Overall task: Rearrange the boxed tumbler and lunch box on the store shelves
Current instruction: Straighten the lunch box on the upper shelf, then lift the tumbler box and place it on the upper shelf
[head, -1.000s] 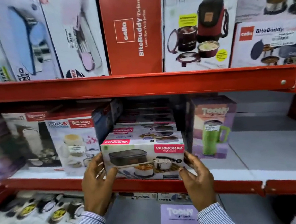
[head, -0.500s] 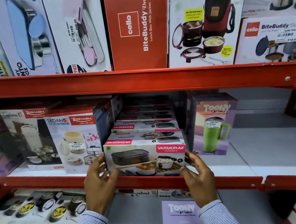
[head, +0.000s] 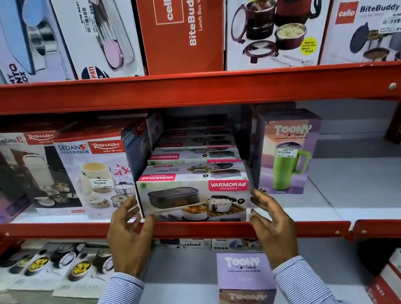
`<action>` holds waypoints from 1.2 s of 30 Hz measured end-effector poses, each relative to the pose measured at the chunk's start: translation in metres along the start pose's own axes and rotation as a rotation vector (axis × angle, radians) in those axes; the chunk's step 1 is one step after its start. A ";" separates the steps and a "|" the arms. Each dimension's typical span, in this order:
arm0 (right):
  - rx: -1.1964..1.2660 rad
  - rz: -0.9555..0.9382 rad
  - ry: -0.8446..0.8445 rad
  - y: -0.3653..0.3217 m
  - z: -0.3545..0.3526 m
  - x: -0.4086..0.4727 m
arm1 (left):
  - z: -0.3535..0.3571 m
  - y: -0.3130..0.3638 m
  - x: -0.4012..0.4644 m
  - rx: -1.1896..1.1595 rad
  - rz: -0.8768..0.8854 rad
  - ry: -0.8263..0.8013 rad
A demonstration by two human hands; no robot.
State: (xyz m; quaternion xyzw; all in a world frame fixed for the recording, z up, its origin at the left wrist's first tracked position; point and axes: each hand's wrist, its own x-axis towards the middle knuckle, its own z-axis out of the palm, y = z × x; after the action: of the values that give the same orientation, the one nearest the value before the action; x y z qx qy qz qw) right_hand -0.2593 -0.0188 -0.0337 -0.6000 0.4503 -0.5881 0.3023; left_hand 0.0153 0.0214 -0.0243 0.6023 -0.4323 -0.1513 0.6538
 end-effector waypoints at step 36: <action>0.059 0.140 -0.202 -0.007 -0.103 -0.073 | 0.033 0.030 -0.133 0.081 -0.008 -0.475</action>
State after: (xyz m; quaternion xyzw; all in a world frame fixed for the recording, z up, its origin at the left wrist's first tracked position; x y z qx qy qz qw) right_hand -0.3519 0.0669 -0.0460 -0.6142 0.4409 -0.5151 0.4038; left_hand -0.0965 0.1022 -0.0506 0.5773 -0.5773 -0.2740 0.5083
